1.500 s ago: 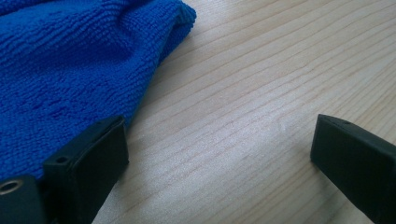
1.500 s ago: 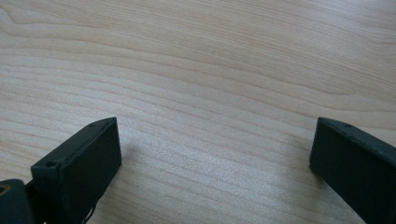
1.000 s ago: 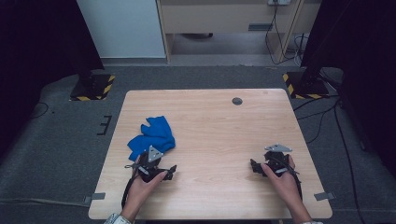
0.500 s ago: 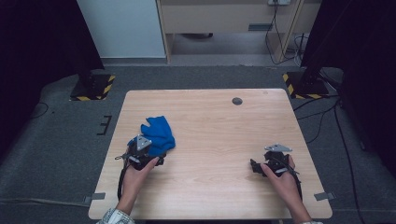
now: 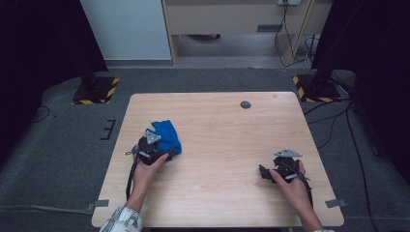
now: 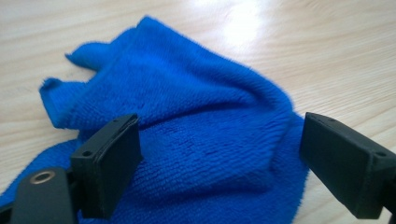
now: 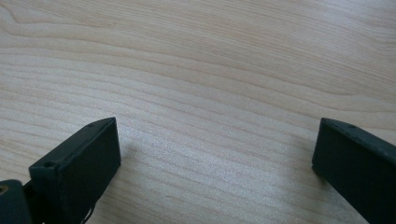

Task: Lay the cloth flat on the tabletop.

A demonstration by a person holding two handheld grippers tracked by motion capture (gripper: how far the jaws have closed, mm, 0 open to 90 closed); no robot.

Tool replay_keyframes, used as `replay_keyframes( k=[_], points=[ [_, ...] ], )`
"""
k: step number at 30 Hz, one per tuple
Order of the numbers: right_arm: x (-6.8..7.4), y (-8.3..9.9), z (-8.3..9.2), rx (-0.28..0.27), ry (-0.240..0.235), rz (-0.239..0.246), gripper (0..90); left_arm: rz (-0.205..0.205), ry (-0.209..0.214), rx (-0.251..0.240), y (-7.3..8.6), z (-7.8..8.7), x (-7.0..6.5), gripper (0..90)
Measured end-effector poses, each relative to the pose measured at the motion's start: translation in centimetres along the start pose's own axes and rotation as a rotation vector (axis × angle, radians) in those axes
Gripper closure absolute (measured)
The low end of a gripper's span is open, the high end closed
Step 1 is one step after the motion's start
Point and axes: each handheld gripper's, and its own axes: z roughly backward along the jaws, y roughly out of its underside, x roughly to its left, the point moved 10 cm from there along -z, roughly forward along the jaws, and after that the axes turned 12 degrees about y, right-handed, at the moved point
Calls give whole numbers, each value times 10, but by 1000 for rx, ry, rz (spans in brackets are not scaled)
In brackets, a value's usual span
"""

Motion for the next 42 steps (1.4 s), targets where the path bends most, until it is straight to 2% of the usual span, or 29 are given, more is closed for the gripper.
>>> replay_keyframes(
  k=[2, 6, 9, 10, 14, 15, 16, 17, 18, 19, 20, 23, 33, 41, 42],
  points=[
    [0, 0, 0, 0, 0, 0, 13, 16, -3, 24, 6, -5, 4, 146],
    [0, 0, 0, 0, 0, 0, 13, 3, -11, 49, 10, -8, 7, 183],
    [0, 0, 0, 0, 0, -1, 13, 1, -18, 47, 10, -9, 9, 265],
    [0, 0, 0, 0, 0, 0, 13, 7, -16, 43, 11, -9, 9, 265],
    [0, 0, 0, 0, -1, -1, 13, 4, -27, 22, 11, -7, 12, 419],
    [0, 0, 0, 0, -1, -1, 13, 8, -29, 15, 11, -6, 13, 419],
    [0, 0, 0, 0, 0, 0, 13, 3, -30, 8, 10, -5, 14, 506],
    [0, 0, 0, 0, 0, 0, 13, 3, -30, 8, 10, -5, 14, 541],
    [0, 0, 0, 0, 0, 0, 14, -1, -30, 7, 11, -5, 15, 541],
    [0, 0, 0, 0, -1, -1, 13, -3, -31, 2, 11, -3, 17, 631],
    [0, 0, 0, 0, 0, 0, 13, -2, -30, -1, 11, -2, 17, 672],
    [0, 0, 0, 0, 0, -1, 13, -6, -28, -5, 12, -1, 18, 740],
    [0, 0, 0, 0, 0, 0, 13, -23, -29, -20, 7, 4, 17, 785],
    [0, 0, 0, 0, 0, -1, 13, -40, -10, -78, -10, 14, 8, 789],
    [0, 0, 0, 0, 0, 0, 13, -54, -2, -85, -14, 15, 4, 790]
  ],
)
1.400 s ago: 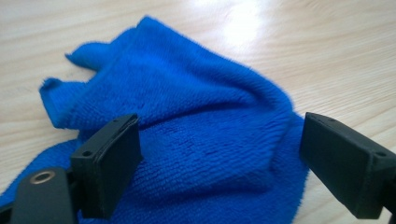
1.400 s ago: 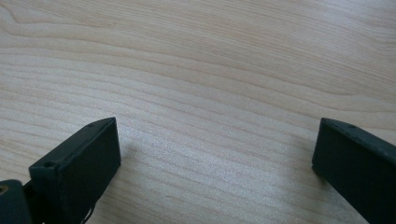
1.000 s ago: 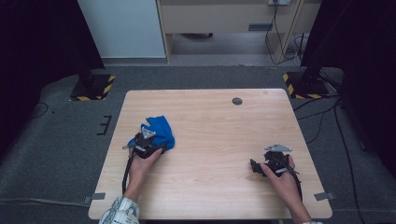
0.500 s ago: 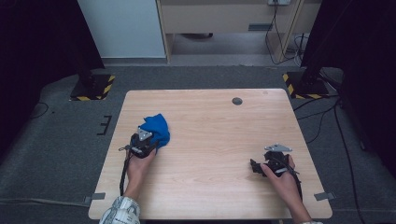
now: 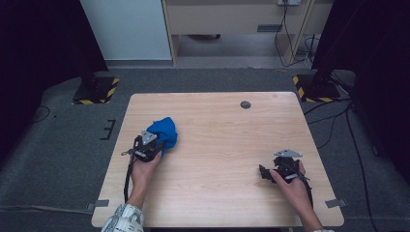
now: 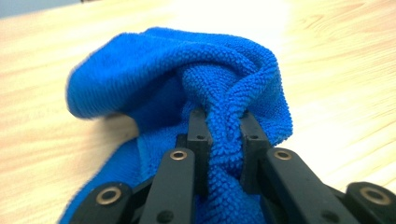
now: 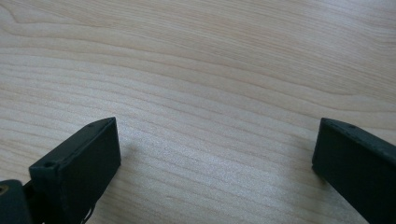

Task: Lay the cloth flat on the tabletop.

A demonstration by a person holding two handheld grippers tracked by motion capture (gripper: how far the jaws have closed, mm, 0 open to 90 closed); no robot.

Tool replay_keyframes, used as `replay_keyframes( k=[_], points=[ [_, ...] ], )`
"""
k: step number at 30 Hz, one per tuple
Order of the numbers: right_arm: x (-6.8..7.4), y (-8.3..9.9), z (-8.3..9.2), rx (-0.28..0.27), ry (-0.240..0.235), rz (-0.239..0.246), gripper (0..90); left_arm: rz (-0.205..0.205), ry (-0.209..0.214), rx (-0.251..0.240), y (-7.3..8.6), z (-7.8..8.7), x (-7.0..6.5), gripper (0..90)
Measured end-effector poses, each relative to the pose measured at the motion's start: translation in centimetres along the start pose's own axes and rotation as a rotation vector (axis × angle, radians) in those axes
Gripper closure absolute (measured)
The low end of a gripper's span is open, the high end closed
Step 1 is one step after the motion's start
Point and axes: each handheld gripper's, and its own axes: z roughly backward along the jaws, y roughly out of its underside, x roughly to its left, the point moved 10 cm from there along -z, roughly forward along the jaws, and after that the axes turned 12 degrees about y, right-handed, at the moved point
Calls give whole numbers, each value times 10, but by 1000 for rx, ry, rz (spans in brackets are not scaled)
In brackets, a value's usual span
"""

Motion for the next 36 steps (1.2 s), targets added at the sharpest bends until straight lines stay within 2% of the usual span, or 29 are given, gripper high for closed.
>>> replay_keyframes(
  k=[3, 4, 9, 11, 12, 16, 17, 19, 20, 21, 24, 25, 26, 28, 31, 32, 36],
  points=[
    [0, 0, 0, 0, -1, 0, 13, -6, 14, -3, -3, 0, -5, 790],
    [0, 0, 0, 0, 0, 0, 13, -27, 22, 0, -6, -1, -10, 791],
    [0, 0, 0, 0, -1, 0, 13, -51, 46, 4, -13, -5, -22, 791],
    [0, 0, 0, 0, -1, 1, 14, -79, 64, 4, -19, -7, -34, 792],
    [0, 0, 0, 0, -1, 0, 13, -79, 64, 4, -19, -7, -34, 792],
    [0, 0, 0, 0, -1, 1, 13, -109, 103, -2, -30, -12, -55, 792],
    [0, 0, 0, 0, -1, 1, 13, -109, 103, -2, -30, -12, -55, 793],
    [0, 0, 0, 0, -2, 0, 13, -129, 128, 2, -35, -15, -68, 793],
    [0, 0, 0, 0, -1, 1, 13, -129, 128, 2, -35, -15, -68, 794],
    [0, 0, 0, 0, 0, 1, 13, -137, 146, 0, -38, -19, -77, 793],
    [0, 0, 0, 0, 0, 1, 13, -158, 168, 4, -42, -24, -90, 793],
    [0, 0, 0, 0, 0, 1, 13, -158, 168, 4, -42, -24, -90, 793],
    [0, 0, 0, 0, 0, 1, 13, -163, 187, 3, -45, -27, -98, 793],
    [0, 0, 0, 0, -1, 0, 13, -166, 197, 3, -46, -28, -102, 793],
    [0, 0, 0, 0, -1, 1, 13, -175, 232, 6, -47, -34, -118, 793],
    [0, 0, 0, 0, -1, 1, 13, -175, 232, 6, -47, -34, -118, 793],
    [0, 0, 0, 0, 0, 1, 14, -178, 283, 16, -43, -42, -136, 793]
  ],
)
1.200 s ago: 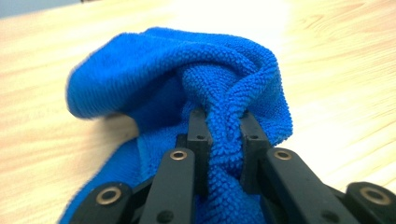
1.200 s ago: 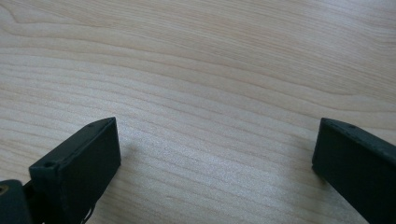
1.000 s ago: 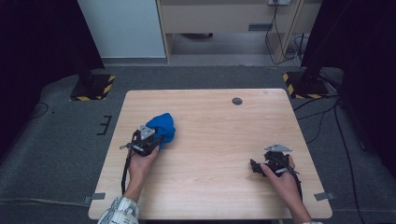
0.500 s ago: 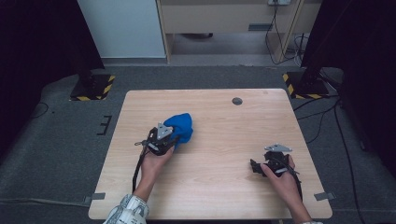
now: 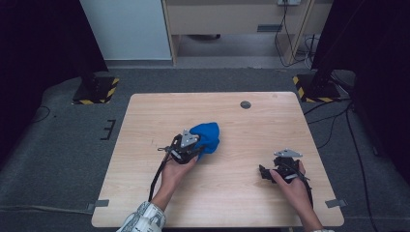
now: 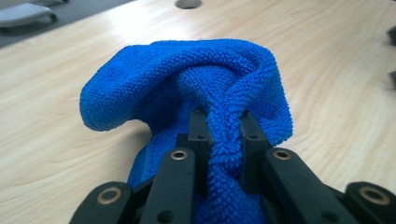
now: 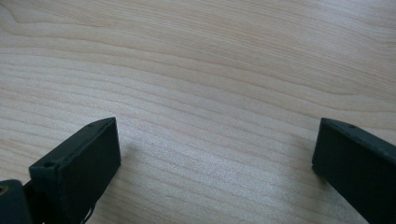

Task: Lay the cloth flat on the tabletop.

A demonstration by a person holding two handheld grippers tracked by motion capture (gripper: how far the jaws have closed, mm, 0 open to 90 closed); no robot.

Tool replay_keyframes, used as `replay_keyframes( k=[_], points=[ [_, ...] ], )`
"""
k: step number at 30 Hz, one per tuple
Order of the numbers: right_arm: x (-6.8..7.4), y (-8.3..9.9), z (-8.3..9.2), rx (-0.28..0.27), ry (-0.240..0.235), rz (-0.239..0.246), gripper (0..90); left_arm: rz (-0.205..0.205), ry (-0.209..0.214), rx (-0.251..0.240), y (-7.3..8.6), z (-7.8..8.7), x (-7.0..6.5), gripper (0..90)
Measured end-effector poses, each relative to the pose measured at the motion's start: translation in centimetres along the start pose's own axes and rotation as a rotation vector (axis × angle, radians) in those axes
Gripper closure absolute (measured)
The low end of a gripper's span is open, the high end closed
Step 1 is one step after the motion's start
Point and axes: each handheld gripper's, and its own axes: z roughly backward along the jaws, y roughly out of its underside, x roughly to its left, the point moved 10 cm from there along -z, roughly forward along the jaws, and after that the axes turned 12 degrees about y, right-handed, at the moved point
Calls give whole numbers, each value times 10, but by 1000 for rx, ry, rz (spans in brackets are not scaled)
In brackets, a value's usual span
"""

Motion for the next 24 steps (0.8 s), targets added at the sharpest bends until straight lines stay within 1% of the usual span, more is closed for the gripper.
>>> replay_keyframes(
  k=[3, 4, 7, 8, 9, 11, 12, 13, 15, 16, 17, 18, 21, 22, 24],
  points=[
    [0, 0, 0, 0, -1, -1, 13, 0, 16, -3, 0, -4, -6, 793],
    [0, 0, 0, 0, 0, 0, 13, -7, 30, -3, 0, -6, -13, 793],
    [0, 0, 0, 0, -1, 0, 13, -18, 58, -3, -1, -10, -23, 793],
    [0, 0, 0, 0, 0, 0, 13, -18, 58, -3, -1, -10, -23, 793],
    [0, 0, 0, 0, 0, 0, 13, -24, 73, 1, 0, -14, -28, 792],
    [0, 0, 0, 0, -1, 0, 13, -26, 79, 3, 1, -15, -31, 792],
    [0, 0, 0, 0, 0, 0, 13, -27, 87, 7, 2, -17, -33, 792],
    [0, 0, 0, 0, 0, -1, 13, -34, 105, 10, 4, -20, -40, 792],
    [0, 0, 0, 0, 0, 0, 13, -39, 129, 11, 6, -23, -47, 792],
    [0, 0, 0, 0, -1, 0, 13, -47, 137, 14, 7, -24, -50, 791],
    [0, 0, 0, 0, 0, 0, 13, -47, 137, 14, 7, -24, -50, 791],
    [0, 0, 0, 0, -1, 0, 13, -61, 152, 22, 10, -27, -55, 790],
    [0, 0, 0, 0, -1, 0, 13, -64, 167, 42, 17, -31, -60, 784],
    [0, 0, 0, 0, -1, 0, 13, -64, 167, 42, 17, -31, -60, 778],
    [0, 0, 0, 0, 0, 0, 13, -59, 173, 54, 24, -36, -62, 761]
  ],
)
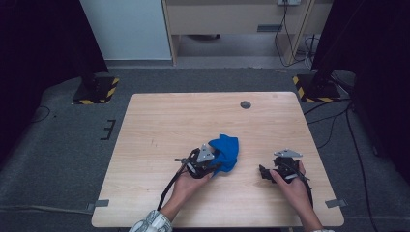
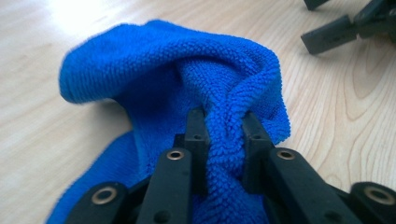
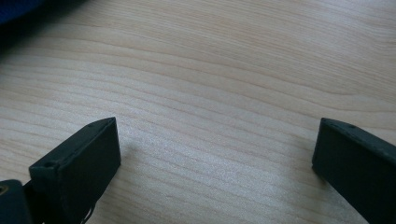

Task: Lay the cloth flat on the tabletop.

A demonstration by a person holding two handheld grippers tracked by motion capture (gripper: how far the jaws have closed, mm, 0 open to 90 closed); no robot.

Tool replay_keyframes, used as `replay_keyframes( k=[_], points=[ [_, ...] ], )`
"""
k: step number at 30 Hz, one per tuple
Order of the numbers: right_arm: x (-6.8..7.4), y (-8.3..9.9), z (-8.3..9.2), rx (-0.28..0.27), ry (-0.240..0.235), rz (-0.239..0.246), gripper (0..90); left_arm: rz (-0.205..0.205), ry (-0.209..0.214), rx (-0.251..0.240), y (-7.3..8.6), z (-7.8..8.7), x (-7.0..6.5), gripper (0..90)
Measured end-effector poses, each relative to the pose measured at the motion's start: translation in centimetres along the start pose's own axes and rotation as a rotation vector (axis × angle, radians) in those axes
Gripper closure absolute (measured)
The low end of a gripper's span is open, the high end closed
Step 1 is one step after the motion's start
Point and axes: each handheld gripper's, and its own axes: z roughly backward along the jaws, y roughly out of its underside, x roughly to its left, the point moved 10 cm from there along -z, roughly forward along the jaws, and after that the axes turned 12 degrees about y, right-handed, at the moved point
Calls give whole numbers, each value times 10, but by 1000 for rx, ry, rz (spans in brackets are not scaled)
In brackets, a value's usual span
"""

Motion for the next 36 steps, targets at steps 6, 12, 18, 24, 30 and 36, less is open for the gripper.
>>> replay_keyframes(
  k=[6, 12, 18, 24, 30, 36],
  points=[
    [0, 0, 0, 0, -1, 0, 13, 35, -17, -1, 3, -3, 0, 462],
    [-1, -1, 2, 15, -24, 25, 61, 62, -12, -41, -4, 10, -3, 248],
    [2, -17, 14, -77, -55, 28, 169, 56, -16, -80, -10, 31, -4, 202],
    [19, -37, 32, -165, -118, 61, 347, 56, -47, -106, -6, 59, 4, 221],
    [44, -54, 42, -163, -190, 88, 519, 86, -104, -127, 6, 87, 20, 298],
    [72, -74, 46, -167, -233, 157, 643, 95, -146, -110, 20, 107, 28, 406]
  ],
)
